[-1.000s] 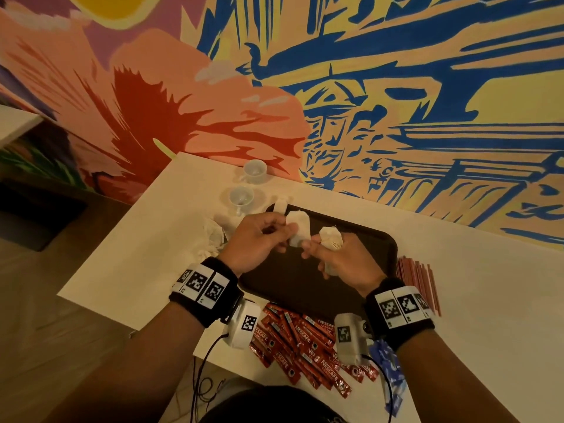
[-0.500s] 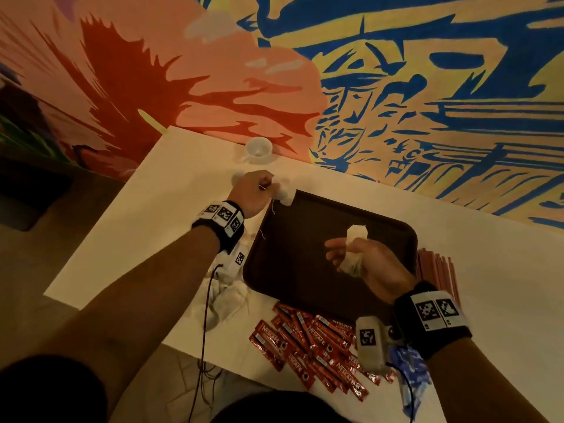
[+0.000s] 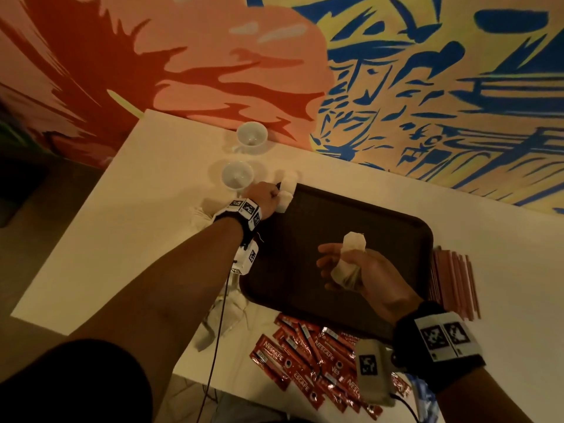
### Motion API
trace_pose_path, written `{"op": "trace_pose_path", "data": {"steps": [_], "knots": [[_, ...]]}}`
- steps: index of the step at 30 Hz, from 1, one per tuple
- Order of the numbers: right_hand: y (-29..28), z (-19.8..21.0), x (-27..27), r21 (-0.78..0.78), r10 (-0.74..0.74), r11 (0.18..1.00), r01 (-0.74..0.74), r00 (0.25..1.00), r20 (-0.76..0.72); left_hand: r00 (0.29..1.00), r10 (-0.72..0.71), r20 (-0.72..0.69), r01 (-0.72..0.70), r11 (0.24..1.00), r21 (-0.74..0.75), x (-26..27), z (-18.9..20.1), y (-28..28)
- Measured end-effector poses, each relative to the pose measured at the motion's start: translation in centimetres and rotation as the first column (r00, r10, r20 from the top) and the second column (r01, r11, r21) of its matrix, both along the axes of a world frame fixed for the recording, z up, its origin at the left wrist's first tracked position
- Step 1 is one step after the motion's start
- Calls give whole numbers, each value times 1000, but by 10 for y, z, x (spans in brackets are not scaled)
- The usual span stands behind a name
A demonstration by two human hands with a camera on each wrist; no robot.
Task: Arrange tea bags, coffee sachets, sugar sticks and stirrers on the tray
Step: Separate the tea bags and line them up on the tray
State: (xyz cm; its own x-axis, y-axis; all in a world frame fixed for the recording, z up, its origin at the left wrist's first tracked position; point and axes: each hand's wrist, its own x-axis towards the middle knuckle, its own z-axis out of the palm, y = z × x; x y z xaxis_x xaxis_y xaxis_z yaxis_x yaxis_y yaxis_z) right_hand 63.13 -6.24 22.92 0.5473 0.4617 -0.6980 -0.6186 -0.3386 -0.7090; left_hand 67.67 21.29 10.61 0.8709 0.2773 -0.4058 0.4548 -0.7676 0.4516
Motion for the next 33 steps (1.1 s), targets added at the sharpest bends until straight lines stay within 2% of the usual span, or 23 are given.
{"op": "trace_pose_path", "data": {"steps": [6,11,14,23,33], "knots": [[1,-4,1,-23,25,999,-25,1000,7,970,226,86,-226,974,-4,-2,-1,-1],[0,-8,-1,-16,23,1000,-23,1000,6,988,113,104,-131,975,178,-13,-7,-16],[0,-11,-2,-15,23,1000,-23,1000,-6,993,96,63,-106,978,177,-13,-9,-23],[-6,-17,-3,-36,24,999,-23,1000,11,999,25,-29,-15,948,319,1,-8,-30],[-10,-22,0,-52,44,998,-44,999,3,992,123,-17,-113,952,284,8,-7,-32]]}}
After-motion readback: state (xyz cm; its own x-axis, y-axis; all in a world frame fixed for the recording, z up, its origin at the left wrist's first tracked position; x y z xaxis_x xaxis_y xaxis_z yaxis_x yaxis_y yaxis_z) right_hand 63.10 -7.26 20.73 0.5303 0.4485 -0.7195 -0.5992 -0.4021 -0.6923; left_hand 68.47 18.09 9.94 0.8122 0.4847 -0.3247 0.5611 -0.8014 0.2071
